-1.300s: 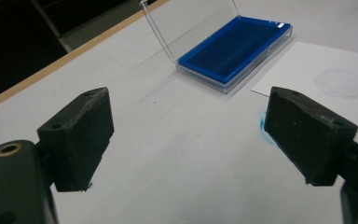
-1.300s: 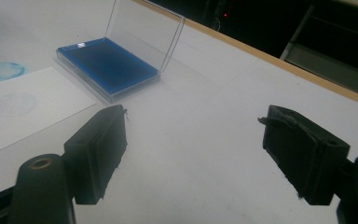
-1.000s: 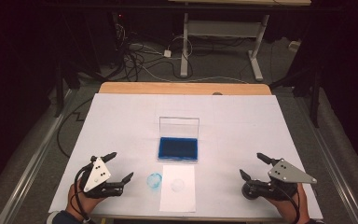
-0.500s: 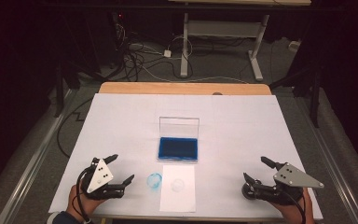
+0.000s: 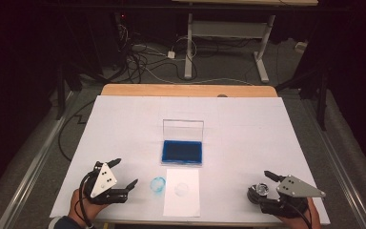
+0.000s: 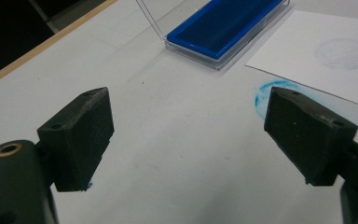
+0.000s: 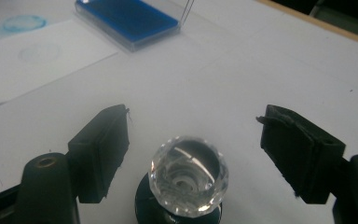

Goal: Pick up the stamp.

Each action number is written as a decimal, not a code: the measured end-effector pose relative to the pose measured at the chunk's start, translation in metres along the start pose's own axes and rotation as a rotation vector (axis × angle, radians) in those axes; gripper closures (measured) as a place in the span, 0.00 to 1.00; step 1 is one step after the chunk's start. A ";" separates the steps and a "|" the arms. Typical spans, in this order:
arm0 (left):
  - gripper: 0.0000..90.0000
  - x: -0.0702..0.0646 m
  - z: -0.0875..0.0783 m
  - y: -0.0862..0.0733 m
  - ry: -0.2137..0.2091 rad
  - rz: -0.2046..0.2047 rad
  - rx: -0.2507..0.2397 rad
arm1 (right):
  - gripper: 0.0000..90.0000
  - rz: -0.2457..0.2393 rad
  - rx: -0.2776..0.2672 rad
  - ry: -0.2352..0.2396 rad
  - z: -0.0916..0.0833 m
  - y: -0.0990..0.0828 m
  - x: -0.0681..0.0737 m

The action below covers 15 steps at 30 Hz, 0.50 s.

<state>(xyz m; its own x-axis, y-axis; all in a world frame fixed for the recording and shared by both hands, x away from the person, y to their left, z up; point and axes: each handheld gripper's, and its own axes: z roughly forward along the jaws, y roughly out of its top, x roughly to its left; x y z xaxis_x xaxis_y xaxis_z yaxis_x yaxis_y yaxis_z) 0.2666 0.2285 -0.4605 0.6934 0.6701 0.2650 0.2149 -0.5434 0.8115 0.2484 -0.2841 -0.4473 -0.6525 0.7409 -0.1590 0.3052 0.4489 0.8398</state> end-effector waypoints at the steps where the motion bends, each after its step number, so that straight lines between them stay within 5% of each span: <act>1: 0.16 0.000 0.000 0.000 -0.001 0.000 0.000 | 0.27 -0.005 0.007 0.002 0.001 -0.001 0.000; 15: 0.16 -0.001 0.000 0.000 -0.007 0.006 -0.001 | 0.37 0.033 0.096 0.041 0.005 -0.015 -0.012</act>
<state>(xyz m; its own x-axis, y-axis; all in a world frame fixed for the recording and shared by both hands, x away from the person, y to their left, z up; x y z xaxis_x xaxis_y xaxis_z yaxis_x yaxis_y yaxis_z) 0.2665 0.2281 -0.4611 0.6995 0.6631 0.2664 0.2096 -0.5468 0.8106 0.2553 -0.2972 -0.4609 -0.6682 0.7358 -0.1095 0.3902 0.4720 0.7906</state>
